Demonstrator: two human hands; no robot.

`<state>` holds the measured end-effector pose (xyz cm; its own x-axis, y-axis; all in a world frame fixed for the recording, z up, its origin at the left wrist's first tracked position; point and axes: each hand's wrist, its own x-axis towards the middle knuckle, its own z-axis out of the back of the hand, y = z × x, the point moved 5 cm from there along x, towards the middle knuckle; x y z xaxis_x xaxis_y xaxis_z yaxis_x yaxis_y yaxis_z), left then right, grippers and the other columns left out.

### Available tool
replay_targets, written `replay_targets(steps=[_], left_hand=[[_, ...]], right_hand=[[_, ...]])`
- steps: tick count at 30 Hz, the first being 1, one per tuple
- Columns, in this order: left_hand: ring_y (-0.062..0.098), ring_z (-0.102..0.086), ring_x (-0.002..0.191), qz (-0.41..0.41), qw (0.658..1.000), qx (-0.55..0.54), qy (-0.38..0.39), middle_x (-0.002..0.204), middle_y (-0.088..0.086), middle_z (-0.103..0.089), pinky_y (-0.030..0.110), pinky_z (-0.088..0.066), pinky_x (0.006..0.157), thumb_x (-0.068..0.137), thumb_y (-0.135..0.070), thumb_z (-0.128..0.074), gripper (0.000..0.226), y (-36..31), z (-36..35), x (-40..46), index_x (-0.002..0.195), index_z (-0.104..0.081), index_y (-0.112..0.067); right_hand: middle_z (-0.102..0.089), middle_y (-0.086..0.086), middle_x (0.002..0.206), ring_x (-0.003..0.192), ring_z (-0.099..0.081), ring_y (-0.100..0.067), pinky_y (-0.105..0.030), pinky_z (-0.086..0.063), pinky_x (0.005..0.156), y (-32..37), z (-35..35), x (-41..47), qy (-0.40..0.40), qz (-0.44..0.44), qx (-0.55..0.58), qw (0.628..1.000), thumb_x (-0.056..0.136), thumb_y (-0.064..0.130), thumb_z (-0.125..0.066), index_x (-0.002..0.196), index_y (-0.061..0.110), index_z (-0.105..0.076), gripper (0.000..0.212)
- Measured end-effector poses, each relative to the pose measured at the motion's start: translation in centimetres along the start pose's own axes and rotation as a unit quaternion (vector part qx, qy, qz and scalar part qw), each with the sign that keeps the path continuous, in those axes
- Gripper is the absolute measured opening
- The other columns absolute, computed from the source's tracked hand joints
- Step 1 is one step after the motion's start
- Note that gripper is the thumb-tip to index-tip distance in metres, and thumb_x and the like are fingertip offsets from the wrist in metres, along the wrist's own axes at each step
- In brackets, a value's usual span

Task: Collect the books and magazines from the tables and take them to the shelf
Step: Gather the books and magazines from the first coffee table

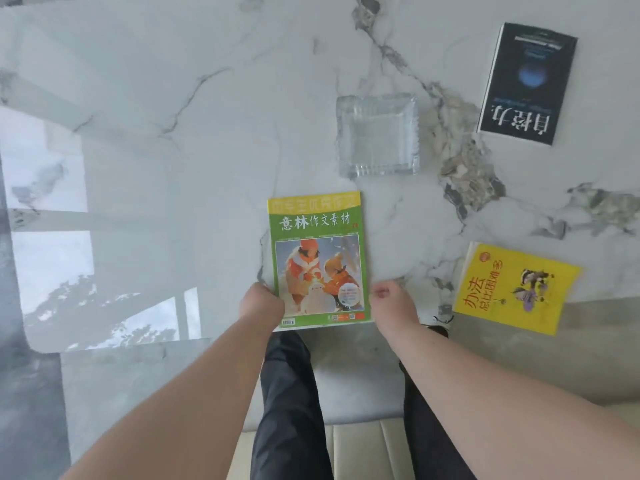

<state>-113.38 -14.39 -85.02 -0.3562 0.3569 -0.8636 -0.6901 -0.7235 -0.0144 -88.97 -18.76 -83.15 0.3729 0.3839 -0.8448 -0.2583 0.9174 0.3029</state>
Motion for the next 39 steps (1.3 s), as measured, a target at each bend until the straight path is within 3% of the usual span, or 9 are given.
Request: replay_targets(steps=[7, 13, 17, 20, 25, 30, 32, 35, 39], left_hand=[[0.035, -0.043, 0.128, -0.048, 0.99, 0.059, -0.117, 0.134, 0.014, -0.051, 0.046, -0.04, 0.105, 0.089, -0.018, -0.047, 0.04, -7.7, -2.1, -7.0, 0.128, -0.049, -0.01], [0.025, -0.055, 0.09, -0.143, 0.987, -0.035, 0.068, 0.115, 0.005, -0.059, 0.031, -0.047, 0.076, 0.089, -0.009, -0.048, 0.036, -19.6, -14.2, -13.9, 0.124, -0.052, -0.013], [0.026, -0.053, 0.082, -0.071, 0.99, -0.048, 0.113, 0.101, 0.009, -0.054, 0.025, -0.044, 0.06, 0.088, -0.005, -0.046, 0.034, -22.4, -20.4, -15.6, 0.122, -0.05, -0.012], [0.022, -0.051, 0.074, 0.053, 0.982, -0.12, 0.137, 0.087, 0.008, -0.05, 0.036, -0.052, 0.073, 0.091, -0.005, -0.046, 0.009, -22.0, -23.4, -15.7, 0.096, -0.054, -0.006], [0.023, -0.039, 0.079, 0.17, 0.942, -0.239, 0.166, 0.084, 0.011, -0.04, 0.033, -0.045, 0.066, 0.094, -0.008, -0.047, 0.013, -20.2, -27.0, -16.7, 0.083, -0.051, -0.013], [0.021, -0.044, 0.064, 0.186, 0.905, -0.348, 0.161, 0.077, 0.01, -0.046, 0.032, -0.045, 0.064, 0.096, -0.005, -0.05, 0.015, -19.3, -27.9, -16.3, 0.082, -0.056, -0.008], [0.024, -0.058, 0.075, 0.185, 0.88, -0.404, 0.171, 0.083, 0.012, -0.057, 0.036, -0.051, 0.081, 0.096, -0.008, -0.055, 0.012, -19.1, -27.4, -16.6, 0.084, -0.055, -0.007], [0.025, -0.069, 0.087, 0.136, 0.85, -0.466, 0.203, 0.097, 0.012, -0.071, 0.038, -0.056, 0.078, 0.099, -0.016, -0.055, 0.011, -20.2, -25.9, -17.3, 0.105, -0.063, -0.011], [0.034, -0.07, 0.092, 0.034, 0.844, -0.49, 0.217, 0.113, 0.012, -0.071, 0.044, -0.061, 0.063, 0.103, -0.01, -0.044, 0.021, -22.0, -22.0, -16.4, 0.116, -0.058, -0.019]], right_hand=[[-0.067, 0.0, 0.097, 0.093, -0.064, -0.025, -0.037, -0.053, 0.076, -2.4, 9.4, 0.2, -0.03, -0.007, 0.117, 0.993, 0.089, 0.015, -0.051, 0.09, 0.026, -0.061, 0.015], [-0.067, -0.004, 0.101, 0.091, -0.062, -0.027, -0.042, -0.053, 0.08, -10.3, 18.6, 1.1, -0.092, -0.106, 0.212, 0.967, 0.087, 0.005, -0.043, 0.087, 0.026, -0.06, 0.027], [-0.061, -0.005, 0.11, 0.094, -0.054, -0.023, -0.031, -0.04, 0.071, -14.2, 24.0, 2.6, -0.145, -0.126, 0.181, 0.965, 0.086, -0.003, -0.046, 0.112, 0.012, -0.057, 0.032], [-0.056, -0.011, 0.12, 0.097, -0.052, -0.026, -0.031, -0.037, 0.078, -16.1, 27.2, 4.9, -0.173, -0.128, 0.174, 0.961, 0.084, -0.004, -0.052, 0.118, 0.008, -0.051, 0.036], [-0.056, -0.029, 0.118, 0.11, -0.057, -0.043, -0.045, -0.048, 0.088, -16.7, 27.5, 8.4, -0.106, -0.225, 0.236, 0.939, 0.09, 0.011, -0.063, 0.133, -0.007, -0.041, 0.052], [-0.058, -0.012, 0.079, 0.063, -0.048, -0.022, -0.027, -0.038, 0.056, -15.9, 26.2, 8.7, -0.09, -0.187, 0.244, 0.947, 0.09, 0.011, -0.056, 0.104, -0.002, -0.061, 0.02], [-0.061, -0.008, 0.087, 0.073, -0.057, -0.024, -0.034, -0.05, 0.064, -14.5, 25.5, 7.6, -0.085, -0.153, 0.276, 0.945, 0.091, 0.009, -0.053, 0.096, 0.016, -0.057, 0.01], [-0.065, -0.007, 0.104, 0.097, -0.065, -0.029, -0.049, -0.055, 0.089, -12.0, 23.7, 5.9, -0.022, -0.135, 0.389, 0.911, 0.093, 0.002, -0.053, 0.094, 0.027, -0.053, 0.025], [-0.071, -0.005, 0.11, 0.103, -0.069, -0.031, -0.042, -0.059, 0.076, -8.5, 20.8, 3.6, 0.061, -0.115, 0.486, 0.864, 0.094, -0.004, -0.053, 0.111, 0.023, -0.056, 0.032]])
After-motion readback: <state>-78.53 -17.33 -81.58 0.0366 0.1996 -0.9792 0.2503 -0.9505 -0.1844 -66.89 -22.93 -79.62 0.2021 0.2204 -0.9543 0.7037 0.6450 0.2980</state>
